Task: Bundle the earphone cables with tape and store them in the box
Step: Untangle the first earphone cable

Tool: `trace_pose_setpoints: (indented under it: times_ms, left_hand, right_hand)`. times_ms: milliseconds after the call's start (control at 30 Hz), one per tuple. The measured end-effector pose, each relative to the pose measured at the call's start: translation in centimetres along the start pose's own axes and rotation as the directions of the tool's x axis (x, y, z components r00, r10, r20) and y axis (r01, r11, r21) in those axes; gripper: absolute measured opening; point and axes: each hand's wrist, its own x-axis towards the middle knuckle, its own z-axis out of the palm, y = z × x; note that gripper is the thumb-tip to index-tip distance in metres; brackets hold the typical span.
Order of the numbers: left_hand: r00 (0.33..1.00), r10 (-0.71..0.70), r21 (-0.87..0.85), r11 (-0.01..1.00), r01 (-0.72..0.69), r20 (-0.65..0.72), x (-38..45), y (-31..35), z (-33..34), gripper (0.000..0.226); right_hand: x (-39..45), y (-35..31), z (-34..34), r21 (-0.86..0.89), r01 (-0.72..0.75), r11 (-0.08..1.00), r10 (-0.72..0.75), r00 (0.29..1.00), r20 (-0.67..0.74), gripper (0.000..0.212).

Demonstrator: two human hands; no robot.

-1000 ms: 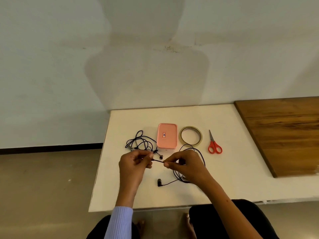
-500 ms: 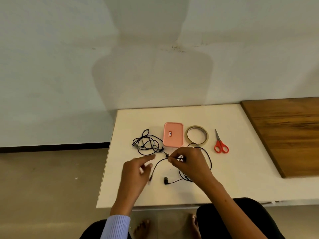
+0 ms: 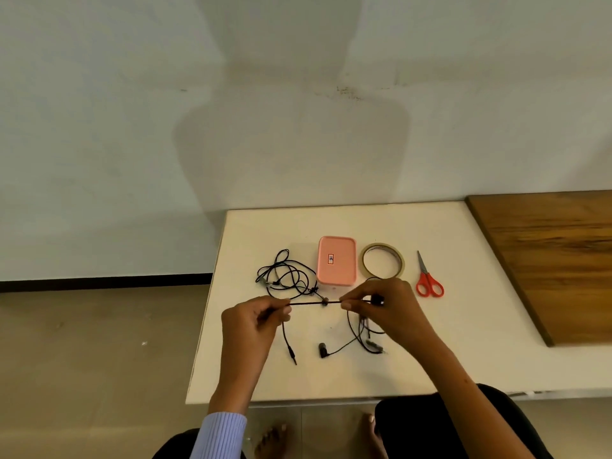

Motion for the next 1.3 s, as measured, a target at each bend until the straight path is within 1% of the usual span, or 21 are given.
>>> trace_pose_setpoints:
  times_ms: [100,133,200,267,333,400,500,633,700,800,867,900,967,1033,1067,1133,1167,1233,1300]
  left_hand:
    - [0.999,-0.008,0.034,0.999,0.01,-0.046,0.2,-0.5,-0.3,0.014]
    - [0.999,-0.01,0.05,0.999,0.012,-0.038,0.3,-0.5,-0.3,0.018]
    - [0.999,-0.014,0.138,0.99,0.009,0.035,0.2,-0.4,0.3,0.032]
    - [0.994,-0.003,0.249,0.968,-0.025,0.111,-0.1,0.3,1.2,0.043]
    - [0.986,0.062,0.279,0.955,-0.104,0.157,-0.3,1.2,2.1,0.047]
    - [0.972,0.116,0.212,0.964,-0.16,0.206,-0.4,2.1,2.9,0.044]
    - [0.964,0.129,0.138,0.977,-0.164,0.233,-0.3,2.6,3.8,0.031]
    - [0.976,0.114,0.07,0.989,-0.129,0.186,0.0,2.3,3.6,0.016]
    - [0.989,0.075,0.028,0.996,-0.079,0.131,0.2,1.9,3.0,0.012]
    - [1.0,0.012,-0.016,1.0,-0.012,0.011,0.6,1.0,1.9,0.014]
    - [0.999,-0.014,-0.003,1.0,0.014,-0.041,0.8,0.5,1.3,0.012]
    - [0.998,-0.015,0.03,0.999,0.016,-0.057,0.7,0.4,1.2,0.013]
    - [0.998,0.033,0.176,0.984,-0.024,-0.049,0.4,0.5,1.3,0.021]
    - [0.99,0.137,0.31,0.94,-0.14,0.034,-0.1,1.1,2.2,0.036]
    - [0.979,0.185,0.33,0.922,-0.203,0.087,-0.3,1.5,2.8,0.043]
    - [0.95,0.248,0.292,0.91,-0.295,0.19,-0.4,2.3,4.0,0.048]
    - [0.938,0.265,0.263,0.91,-0.32,0.224,-0.4,2.5,4.4,0.044]
    - [0.937,0.274,0.208,0.924,-0.319,0.219,-0.3,2.7,4.7,0.032]
    - [0.944,0.278,0.149,0.941,-0.305,0.181,-0.2,2.7,4.6,0.026]
  right_hand:
    - [-0.4,0.9,-1.8,-0.019,-0.034,0.999,0.032,0.993,-0.114,0.017]
    - [-0.5,1.1,-2.2,-0.02,-0.039,0.999,0.036,0.987,-0.158,0.019]
    - [-0.7,1.1,-2.2,-0.024,-0.034,0.999,0.028,0.979,-0.202,0.021]
    - [-0.8,0.8,-1.5,-0.054,-0.021,0.998,0.011,0.985,-0.172,0.019]
    - [-0.7,0.6,-0.4,-0.095,0.001,0.995,-0.012,0.993,-0.119,0.011]
    - [-0.6,0.3,0.5,-0.117,0.029,0.993,-0.039,0.996,-0.086,0.006]
    - [-0.5,0.1,1.6,-0.088,0.062,0.994,-0.068,0.996,-0.062,0.003]
    - [-0.5,0.0,1.9,-0.044,0.07,0.997,-0.071,0.997,-0.038,0.003]
    - [-0.4,0.0,1.1,-0.025,0.053,0.998,-0.054,0.998,-0.042,0.004]
    - [-0.5,0.5,-0.7,0.004,0.006,1.0,-0.006,0.996,-0.085,0.013]
    - [-0.6,1.0,-1.5,-0.023,-0.011,1.0,0.008,0.992,-0.128,0.021]
    - [-0.6,1.2,-1.7,-0.036,-0.018,0.999,0.012,0.987,-0.16,0.023]
    - [-0.7,1.6,-2.0,-0.042,-0.012,0.999,0.003,0.974,-0.227,0.025]
    - [-0.7,1.3,-1.6,-0.054,0.006,0.999,-0.019,0.97,-0.241,0.023]
    - [-0.7,1.0,-1.1,-0.057,0.017,0.998,-0.03,0.976,-0.218,0.018]
    - [-0.7,0.4,0.1,-0.076,0.054,0.996,-0.065,0.987,-0.146,0.007]
    - [-0.7,0.2,0.8,-0.089,0.076,0.993,-0.086,0.99,-0.114,0.004]
    - [-0.6,0.0,1.4,-0.081,0.103,0.991,-0.11,0.99,-0.09,0.004]
    - [-0.3,-0.2,1.4,-0.032,0.117,0.993,-0.119,0.988,-0.099,0.006]
